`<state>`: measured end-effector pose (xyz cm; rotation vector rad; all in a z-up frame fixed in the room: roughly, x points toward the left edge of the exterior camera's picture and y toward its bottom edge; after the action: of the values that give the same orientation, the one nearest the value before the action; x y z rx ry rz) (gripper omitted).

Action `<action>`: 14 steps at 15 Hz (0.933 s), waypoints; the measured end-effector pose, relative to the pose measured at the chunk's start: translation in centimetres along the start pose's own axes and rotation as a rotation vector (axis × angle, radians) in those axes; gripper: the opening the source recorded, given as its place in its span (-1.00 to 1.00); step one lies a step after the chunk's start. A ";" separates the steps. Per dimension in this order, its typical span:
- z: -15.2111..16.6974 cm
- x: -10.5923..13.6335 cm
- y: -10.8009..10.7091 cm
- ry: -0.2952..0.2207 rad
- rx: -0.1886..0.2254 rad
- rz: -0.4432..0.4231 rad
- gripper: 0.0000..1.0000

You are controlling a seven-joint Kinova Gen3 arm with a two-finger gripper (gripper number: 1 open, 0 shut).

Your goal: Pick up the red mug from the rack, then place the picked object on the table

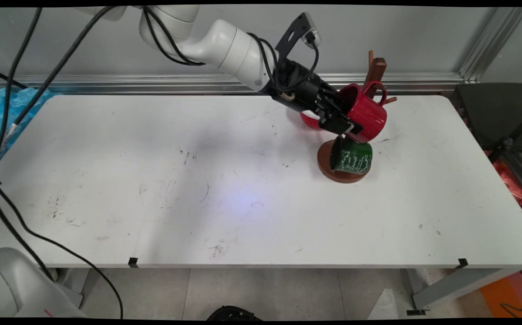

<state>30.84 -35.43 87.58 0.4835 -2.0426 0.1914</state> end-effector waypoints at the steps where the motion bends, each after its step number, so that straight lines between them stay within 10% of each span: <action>1: 0.1 0.0 0.1 -0.003 -0.002 -0.004 -1.00; 14: 0.1 0.3 1.9 -0.017 -0.050 -0.043 -1.00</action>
<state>29.81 -33.82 87.92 0.4991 -2.0464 0.1098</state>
